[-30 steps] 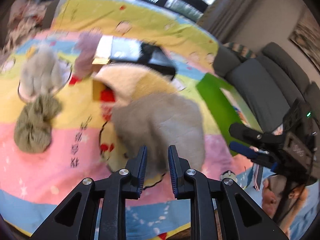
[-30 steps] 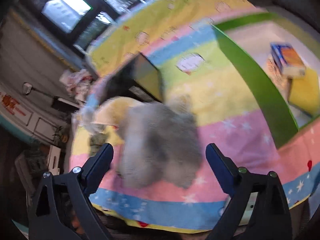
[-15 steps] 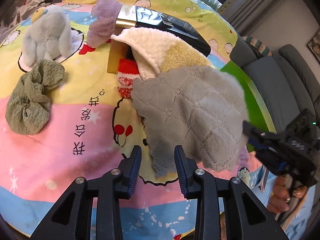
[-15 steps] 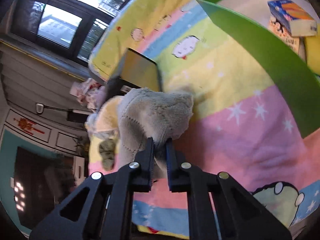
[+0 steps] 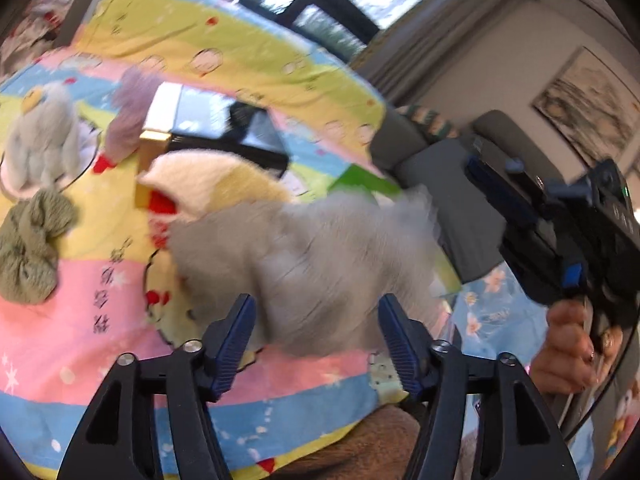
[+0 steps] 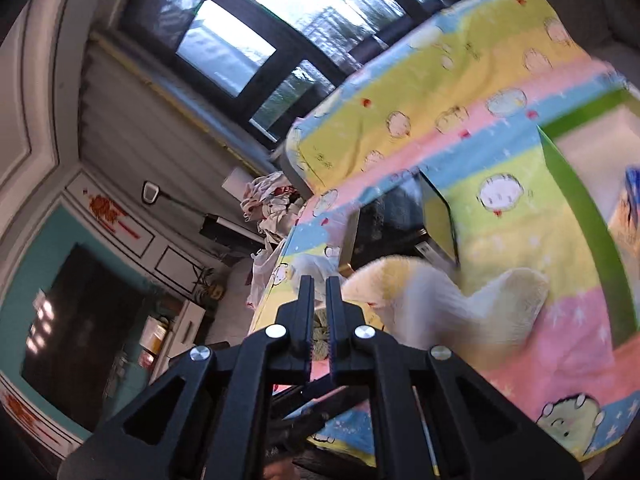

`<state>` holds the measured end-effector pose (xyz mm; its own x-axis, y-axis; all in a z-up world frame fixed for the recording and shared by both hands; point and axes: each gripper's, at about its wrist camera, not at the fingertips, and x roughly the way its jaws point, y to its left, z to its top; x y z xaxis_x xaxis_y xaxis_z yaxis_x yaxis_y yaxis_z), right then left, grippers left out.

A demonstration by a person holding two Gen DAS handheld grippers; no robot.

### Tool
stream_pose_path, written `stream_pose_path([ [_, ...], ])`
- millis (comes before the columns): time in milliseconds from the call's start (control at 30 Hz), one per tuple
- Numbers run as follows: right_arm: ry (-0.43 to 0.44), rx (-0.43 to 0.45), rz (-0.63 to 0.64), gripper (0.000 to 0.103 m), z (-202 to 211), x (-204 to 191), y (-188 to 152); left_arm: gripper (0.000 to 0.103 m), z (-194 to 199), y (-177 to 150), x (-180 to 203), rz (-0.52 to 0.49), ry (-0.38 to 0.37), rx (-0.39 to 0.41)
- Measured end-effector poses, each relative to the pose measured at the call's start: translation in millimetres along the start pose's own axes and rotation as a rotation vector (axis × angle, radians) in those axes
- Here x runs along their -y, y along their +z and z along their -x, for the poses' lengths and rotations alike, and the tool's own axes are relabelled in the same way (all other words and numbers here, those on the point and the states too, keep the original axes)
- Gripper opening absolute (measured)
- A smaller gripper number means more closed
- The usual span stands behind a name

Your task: Organize soft objects

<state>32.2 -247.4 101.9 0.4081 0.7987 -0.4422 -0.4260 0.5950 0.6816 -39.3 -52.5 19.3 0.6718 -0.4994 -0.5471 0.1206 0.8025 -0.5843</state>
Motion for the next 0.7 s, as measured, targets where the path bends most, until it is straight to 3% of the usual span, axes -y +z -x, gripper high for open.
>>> stream_pose_path([
  [167, -0.112, -0.028, -0.020, 0.009, -6.6, 17.4, -9.9, 0.069, -11.0, 2.9, -11.0, 0.016, 0.113, -0.022],
  [267, -0.208, -0.067, -0.078, 0.012, -11.7, 46.1, -20.0, 0.069, -18.1, 0.3, -23.7, 0.068, 0.110, -0.061],
  [300, -0.233, -0.073, -0.087, 0.021, -12.0, 51.2, -22.9, 0.069, -18.6, -1.0, -25.6, 0.072, 0.104, -0.070],
  [333, -0.262, -0.084, -0.095, 0.045, -13.0, 58.3, -24.6, 0.069, -19.7, -1.6, -26.3, 0.073, 0.100, -0.075],
  [400, -0.322, -0.085, -0.119, 0.067, -13.6, 72.4, -27.9, 0.069, -22.1, -3.0, -24.5, 0.069, 0.095, -0.073],
  [533, -0.387, -0.112, -0.117, 0.073, -23.7, 95.7, -26.1, 0.069, -33.7, -5.7, -16.2, 0.046, 0.100, -0.097],
  [700, -0.319, -0.213, -0.154, 0.073, -44.7, 118.6, -24.7, 0.069, -46.3, -12.0, -11.0, 0.024, 0.105, -0.130],
])
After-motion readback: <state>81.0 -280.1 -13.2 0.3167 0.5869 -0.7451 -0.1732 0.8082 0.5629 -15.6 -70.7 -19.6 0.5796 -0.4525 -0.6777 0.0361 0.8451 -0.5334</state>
